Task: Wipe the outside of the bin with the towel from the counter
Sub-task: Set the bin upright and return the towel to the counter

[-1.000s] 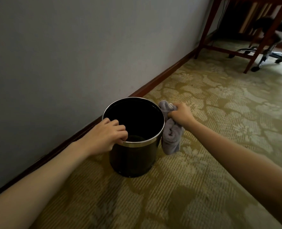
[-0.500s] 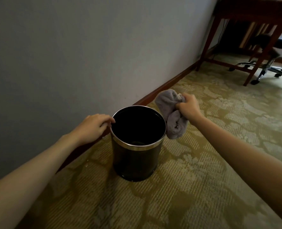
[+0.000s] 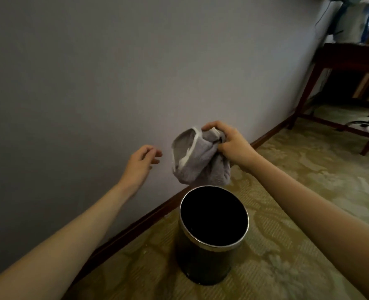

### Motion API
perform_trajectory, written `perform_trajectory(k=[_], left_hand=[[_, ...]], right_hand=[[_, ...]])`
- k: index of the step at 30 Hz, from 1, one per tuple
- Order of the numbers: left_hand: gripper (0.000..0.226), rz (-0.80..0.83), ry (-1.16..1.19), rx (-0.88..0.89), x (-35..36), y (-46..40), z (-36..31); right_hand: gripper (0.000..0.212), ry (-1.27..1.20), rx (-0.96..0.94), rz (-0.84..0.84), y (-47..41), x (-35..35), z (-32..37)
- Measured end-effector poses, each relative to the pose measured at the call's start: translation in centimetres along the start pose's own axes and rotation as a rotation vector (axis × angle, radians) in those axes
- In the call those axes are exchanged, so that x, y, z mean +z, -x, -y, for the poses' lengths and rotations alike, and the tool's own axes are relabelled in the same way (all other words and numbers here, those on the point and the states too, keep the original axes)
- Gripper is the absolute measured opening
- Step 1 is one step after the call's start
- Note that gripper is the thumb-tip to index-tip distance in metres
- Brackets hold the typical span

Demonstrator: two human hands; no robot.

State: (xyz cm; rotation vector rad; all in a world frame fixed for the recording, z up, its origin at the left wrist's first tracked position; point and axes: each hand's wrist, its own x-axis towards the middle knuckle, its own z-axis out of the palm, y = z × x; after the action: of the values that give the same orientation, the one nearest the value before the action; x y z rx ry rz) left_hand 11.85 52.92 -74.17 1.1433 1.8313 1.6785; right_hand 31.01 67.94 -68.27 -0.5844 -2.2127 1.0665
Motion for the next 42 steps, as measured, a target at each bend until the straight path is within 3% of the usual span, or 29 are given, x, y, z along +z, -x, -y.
perform_trajectory(k=[3,7,9,14,16,19,24,29,36,42], left_hand=[[0.009,0.02,-0.011,0.018,-2.9,-0.4,-4.0],[0.059,0.185,-0.204,0.009,-7.4,-1.3,-13.2],[0.07,0.267,-0.233,0.004,-9.4,-2.5,-19.8],[0.063,0.665,-0.097,-0.239,-14.3,-5.7,-38.7],[0.057,0.691,-0.03,-0.292,-16.2,-6.1,-45.9],[0.053,0.591,-0.007,-0.294,-17.9,-5.6,-54.9],[0.03,0.419,-0.277,-0.246,-19.8,-3.9,-65.4],[0.022,0.306,-0.538,-0.188,-24.1,-1.5,-71.3],[0.02,0.066,-0.725,-0.037,-33.1,3.8,-75.8],[0.015,-0.165,-0.931,0.091,-41.6,8.7,-77.3]], right_hand=[[0.068,-0.015,-0.056,0.167,-1.7,-0.2,4.9],[0.066,-0.003,-0.114,0.269,-4.9,-2.7,13.5],[0.06,0.008,-0.179,0.313,-6.8,-4.6,18.9],[0.054,-0.038,-0.273,0.374,-11.3,-11.3,34.1],[0.05,-0.047,-0.309,0.357,-12.7,-14.1,39.9],[0.047,-0.115,-0.347,0.306,-14.0,-17.3,47.6],[0.048,-0.161,-0.424,0.326,-14.9,-20.1,57.0],[0.057,-0.032,-0.481,0.463,-15.3,-20.4,63.8],[0.043,-0.068,-0.415,0.757,-13.3,-17.6,73.0],[0.034,-0.076,-0.514,0.49,-10.9,-9.7,79.8]])
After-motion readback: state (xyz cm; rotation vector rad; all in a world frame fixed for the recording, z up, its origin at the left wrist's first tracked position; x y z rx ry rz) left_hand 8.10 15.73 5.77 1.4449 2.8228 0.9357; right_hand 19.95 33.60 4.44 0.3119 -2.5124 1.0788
